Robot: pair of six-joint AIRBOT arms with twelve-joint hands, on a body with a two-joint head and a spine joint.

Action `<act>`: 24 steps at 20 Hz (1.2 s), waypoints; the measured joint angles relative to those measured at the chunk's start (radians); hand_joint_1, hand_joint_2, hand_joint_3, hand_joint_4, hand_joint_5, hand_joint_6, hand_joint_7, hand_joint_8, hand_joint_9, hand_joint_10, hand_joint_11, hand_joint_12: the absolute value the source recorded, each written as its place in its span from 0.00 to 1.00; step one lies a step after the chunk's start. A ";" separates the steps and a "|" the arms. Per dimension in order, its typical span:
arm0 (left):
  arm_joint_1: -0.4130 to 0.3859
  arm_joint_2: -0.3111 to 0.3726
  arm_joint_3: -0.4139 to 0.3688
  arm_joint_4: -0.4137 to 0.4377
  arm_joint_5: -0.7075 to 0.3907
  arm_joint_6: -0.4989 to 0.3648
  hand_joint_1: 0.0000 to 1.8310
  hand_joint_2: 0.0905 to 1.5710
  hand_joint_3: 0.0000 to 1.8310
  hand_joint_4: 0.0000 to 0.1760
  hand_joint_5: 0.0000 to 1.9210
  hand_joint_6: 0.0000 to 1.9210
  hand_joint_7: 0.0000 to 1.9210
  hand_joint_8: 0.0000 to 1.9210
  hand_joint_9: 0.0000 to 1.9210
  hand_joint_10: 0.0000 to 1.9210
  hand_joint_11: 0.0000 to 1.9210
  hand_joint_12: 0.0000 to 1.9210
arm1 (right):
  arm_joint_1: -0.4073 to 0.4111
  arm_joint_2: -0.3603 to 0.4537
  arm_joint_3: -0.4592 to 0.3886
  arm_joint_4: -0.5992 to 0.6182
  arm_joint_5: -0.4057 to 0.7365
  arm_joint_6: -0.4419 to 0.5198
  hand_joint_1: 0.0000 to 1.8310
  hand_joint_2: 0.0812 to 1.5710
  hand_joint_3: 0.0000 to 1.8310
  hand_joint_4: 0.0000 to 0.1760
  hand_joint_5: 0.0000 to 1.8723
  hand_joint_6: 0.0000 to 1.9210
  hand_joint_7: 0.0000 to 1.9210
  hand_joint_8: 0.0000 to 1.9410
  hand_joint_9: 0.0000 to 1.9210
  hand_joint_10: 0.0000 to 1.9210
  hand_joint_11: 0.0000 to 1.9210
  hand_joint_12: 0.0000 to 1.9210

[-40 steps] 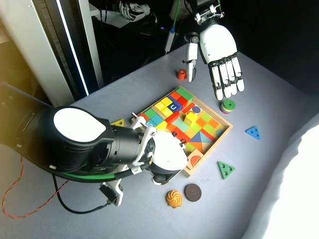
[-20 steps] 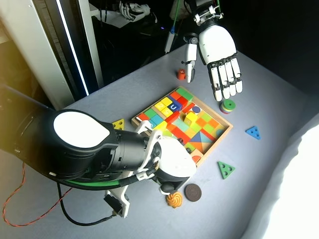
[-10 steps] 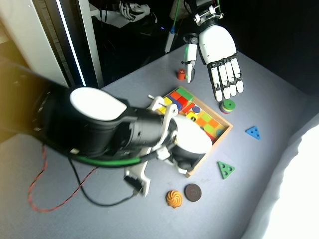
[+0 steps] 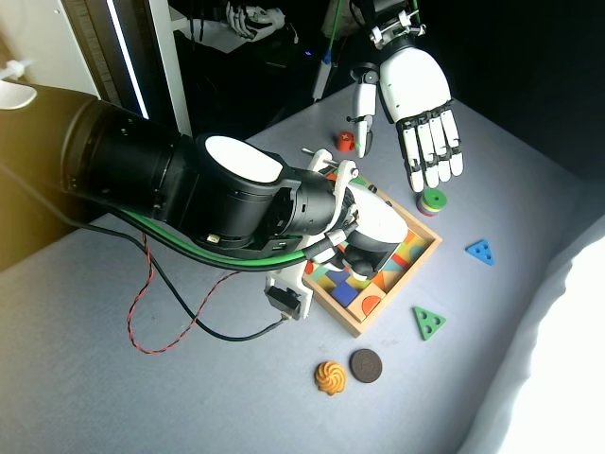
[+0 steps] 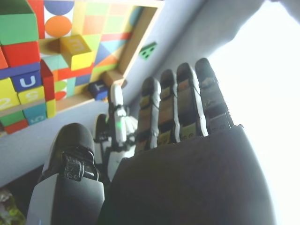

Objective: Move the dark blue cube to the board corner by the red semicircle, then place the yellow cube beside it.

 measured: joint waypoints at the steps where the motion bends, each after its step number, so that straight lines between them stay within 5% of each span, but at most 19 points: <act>1: 0.000 0.000 0.000 0.000 0.000 0.000 0.00 0.84 0.00 0.00 0.09 0.00 0.07 0.00 0.06 0.00 0.00 0.08 | -0.008 -0.005 -0.007 0.001 0.003 0.002 0.94 0.66 0.19 0.00 0.16 0.00 0.54 0.98 0.72 1.00 0.79 1.00; 3: 0.000 0.000 0.000 0.001 0.001 0.000 0.00 0.84 0.00 0.00 0.10 0.00 0.08 0.00 0.06 0.00 0.00 0.08 | -0.015 -0.012 -0.011 0.001 0.001 0.003 0.93 0.69 0.14 0.00 0.15 0.00 0.53 0.95 0.72 1.00 0.77 1.00; 4: 0.000 0.000 0.000 0.000 0.000 0.000 0.00 0.84 0.00 0.00 0.10 0.00 0.08 0.00 0.06 0.00 0.00 0.09 | -0.015 -0.016 -0.011 0.000 -0.002 0.003 0.75 0.50 0.54 0.00 0.13 0.00 0.40 0.94 0.71 1.00 0.77 1.00; 5: 0.000 0.000 0.000 -0.001 0.000 0.000 0.00 0.84 0.00 0.00 0.10 0.00 0.09 0.00 0.07 0.00 0.00 0.09 | -0.015 -0.019 -0.011 0.002 -0.011 0.006 0.93 0.67 0.17 0.00 0.14 0.00 0.52 0.97 0.70 1.00 0.76 1.00; 6: -0.001 0.000 0.000 0.000 0.000 0.000 0.00 0.84 0.00 0.00 0.10 0.00 0.08 0.00 0.06 0.00 0.00 0.06 | -0.015 -0.021 -0.011 0.003 -0.016 0.005 0.93 0.70 0.12 0.00 0.15 0.00 0.53 0.96 0.70 1.00 0.76 1.00; 9: -0.001 0.000 0.000 -0.003 0.000 0.000 0.00 0.84 0.00 0.00 0.09 0.00 0.08 0.00 0.05 0.00 0.00 0.07 | -0.015 -0.037 -0.011 0.000 -0.020 0.005 0.97 0.70 0.09 0.00 0.14 0.00 0.53 0.92 0.69 1.00 0.77 1.00; 13: -0.008 0.000 0.000 -0.003 0.000 0.000 0.00 0.83 0.00 0.00 0.10 0.00 0.08 0.00 0.06 0.00 0.00 0.06 | -0.015 -0.048 -0.011 0.002 -0.024 0.005 0.99 0.69 0.09 0.00 0.15 0.00 0.54 1.00 0.68 1.00 0.79 1.00; 16: -0.008 -0.001 0.000 -0.003 0.000 0.000 0.00 0.84 0.00 0.00 0.10 0.00 0.08 0.00 0.06 0.00 0.00 0.07 | -0.019 -0.047 -0.011 0.005 -0.036 0.002 1.00 0.68 0.09 0.00 0.14 0.00 0.53 0.88 0.64 0.97 0.73 1.00; 19: -0.008 -0.001 0.000 -0.004 0.000 0.000 0.00 0.84 0.00 0.00 0.10 0.00 0.08 0.00 0.06 0.00 0.00 0.08 | -0.027 -0.047 -0.011 0.001 -0.040 -0.007 0.98 0.69 0.08 0.00 0.13 0.00 0.52 0.86 0.64 0.99 0.73 1.00; 20: -0.008 -0.001 0.000 -0.004 0.000 0.000 0.00 0.84 0.00 0.00 0.10 0.00 0.09 0.00 0.06 0.00 0.00 0.09 | -0.027 -0.047 -0.011 0.003 -0.040 -0.007 0.99 0.69 0.08 0.00 0.14 0.00 0.52 0.81 0.62 0.92 0.69 0.97; 21: -0.008 -0.001 0.000 -0.004 0.000 0.000 0.00 0.84 0.00 0.00 0.10 0.00 0.09 0.00 0.06 0.00 0.00 0.10 | -0.027 -0.047 -0.011 0.006 -0.042 -0.007 0.94 0.46 0.46 0.00 0.14 0.00 0.52 0.70 0.46 0.92 0.66 0.93; 22: -0.008 -0.001 0.000 -0.004 0.000 0.000 0.00 0.84 0.00 0.00 0.11 0.00 0.09 0.00 0.06 0.00 0.00 0.11 | -0.028 -0.047 -0.011 0.006 -0.043 -0.007 0.99 0.52 0.37 0.00 0.15 0.00 0.52 0.74 0.57 0.92 0.68 0.97; 24: -0.008 -0.001 0.000 -0.004 0.000 0.000 0.00 0.83 0.00 0.00 0.10 0.00 0.09 0.00 0.06 0.00 0.00 0.10 | -0.039 -0.047 -0.011 0.005 -0.048 -0.009 0.99 0.61 0.22 0.00 0.15 0.00 0.54 0.82 0.63 0.93 0.70 1.00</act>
